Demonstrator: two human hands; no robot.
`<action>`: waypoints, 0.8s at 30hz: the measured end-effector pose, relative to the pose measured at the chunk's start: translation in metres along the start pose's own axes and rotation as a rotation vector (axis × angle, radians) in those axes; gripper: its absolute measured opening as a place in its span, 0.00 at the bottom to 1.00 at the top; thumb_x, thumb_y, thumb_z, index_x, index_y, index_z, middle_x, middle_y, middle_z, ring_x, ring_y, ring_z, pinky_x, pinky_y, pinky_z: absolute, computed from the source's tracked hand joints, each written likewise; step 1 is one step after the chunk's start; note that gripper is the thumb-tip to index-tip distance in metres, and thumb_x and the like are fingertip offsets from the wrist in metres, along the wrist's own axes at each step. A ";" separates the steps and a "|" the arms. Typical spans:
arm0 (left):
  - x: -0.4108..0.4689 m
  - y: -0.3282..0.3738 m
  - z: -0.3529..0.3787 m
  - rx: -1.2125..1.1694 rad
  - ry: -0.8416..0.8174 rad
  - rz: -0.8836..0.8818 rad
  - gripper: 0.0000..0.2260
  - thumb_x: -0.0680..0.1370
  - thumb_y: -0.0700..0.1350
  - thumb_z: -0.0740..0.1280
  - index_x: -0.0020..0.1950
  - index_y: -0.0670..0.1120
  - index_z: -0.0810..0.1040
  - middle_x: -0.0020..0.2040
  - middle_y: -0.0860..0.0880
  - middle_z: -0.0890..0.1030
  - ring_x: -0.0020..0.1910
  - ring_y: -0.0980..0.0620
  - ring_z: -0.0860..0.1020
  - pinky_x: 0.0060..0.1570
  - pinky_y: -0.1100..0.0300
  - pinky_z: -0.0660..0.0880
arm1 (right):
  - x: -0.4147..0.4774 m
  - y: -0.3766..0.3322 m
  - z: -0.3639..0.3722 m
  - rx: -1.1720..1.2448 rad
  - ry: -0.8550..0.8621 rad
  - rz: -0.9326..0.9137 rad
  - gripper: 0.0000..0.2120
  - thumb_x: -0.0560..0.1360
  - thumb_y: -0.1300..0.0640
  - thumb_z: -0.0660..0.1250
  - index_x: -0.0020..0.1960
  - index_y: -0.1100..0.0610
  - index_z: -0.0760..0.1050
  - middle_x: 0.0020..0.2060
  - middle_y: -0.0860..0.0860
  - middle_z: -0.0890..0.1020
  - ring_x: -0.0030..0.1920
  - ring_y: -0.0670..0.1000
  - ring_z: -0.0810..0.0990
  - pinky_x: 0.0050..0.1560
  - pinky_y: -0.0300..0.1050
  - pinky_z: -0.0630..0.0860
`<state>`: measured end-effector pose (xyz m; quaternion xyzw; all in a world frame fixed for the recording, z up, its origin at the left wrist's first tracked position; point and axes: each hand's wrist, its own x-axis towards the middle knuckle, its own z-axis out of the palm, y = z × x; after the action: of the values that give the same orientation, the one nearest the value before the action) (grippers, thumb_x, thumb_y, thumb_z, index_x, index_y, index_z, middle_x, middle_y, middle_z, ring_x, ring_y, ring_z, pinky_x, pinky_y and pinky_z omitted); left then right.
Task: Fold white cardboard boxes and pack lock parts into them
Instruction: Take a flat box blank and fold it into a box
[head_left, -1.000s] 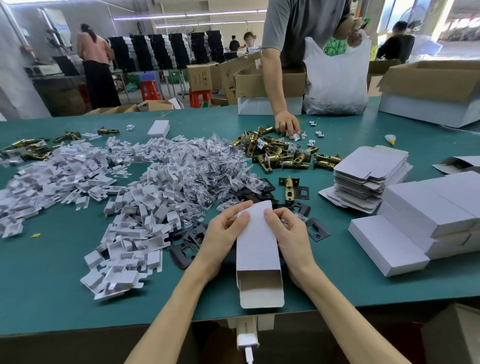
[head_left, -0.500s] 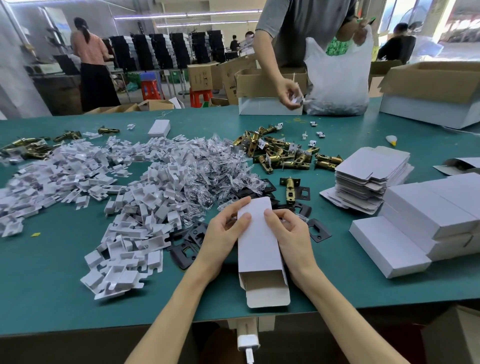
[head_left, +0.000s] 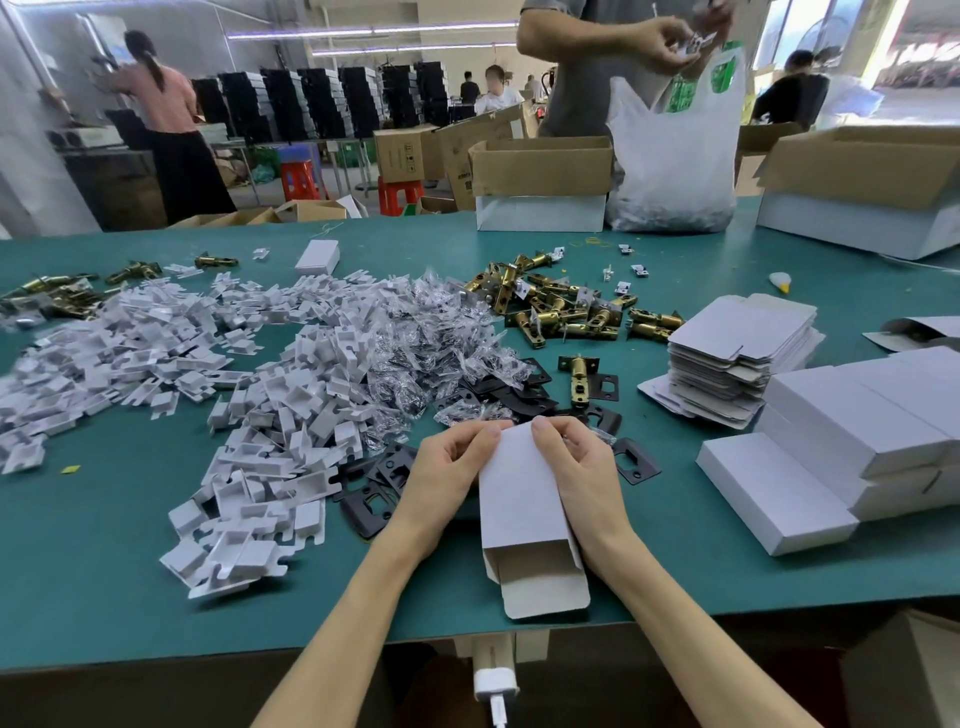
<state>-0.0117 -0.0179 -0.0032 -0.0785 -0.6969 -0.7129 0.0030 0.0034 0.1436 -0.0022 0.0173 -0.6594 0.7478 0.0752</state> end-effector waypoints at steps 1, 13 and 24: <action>0.000 0.000 0.001 0.017 -0.007 0.007 0.11 0.83 0.50 0.68 0.59 0.48 0.86 0.57 0.51 0.87 0.51 0.54 0.82 0.49 0.61 0.78 | 0.000 0.000 0.000 -0.008 0.006 0.001 0.11 0.81 0.49 0.69 0.52 0.57 0.79 0.42 0.56 0.85 0.40 0.55 0.84 0.39 0.51 0.78; -0.001 0.002 -0.001 -0.050 -0.005 -0.037 0.18 0.77 0.57 0.71 0.60 0.47 0.84 0.51 0.43 0.86 0.46 0.51 0.82 0.44 0.59 0.78 | 0.000 -0.003 -0.001 0.047 0.018 0.062 0.29 0.71 0.34 0.73 0.59 0.54 0.73 0.46 0.57 0.86 0.43 0.58 0.87 0.37 0.51 0.82; 0.007 0.004 -0.018 -0.593 0.407 -0.003 0.13 0.84 0.51 0.64 0.62 0.44 0.79 0.51 0.49 0.84 0.49 0.52 0.82 0.47 0.57 0.82 | -0.003 -0.008 0.004 -0.110 -0.188 0.020 0.28 0.70 0.32 0.70 0.61 0.51 0.78 0.49 0.40 0.84 0.48 0.39 0.81 0.45 0.32 0.76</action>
<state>-0.0206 -0.0353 0.0016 0.0684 -0.4452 -0.8850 0.1178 0.0068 0.1404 0.0056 0.0764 -0.7037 0.7064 0.0064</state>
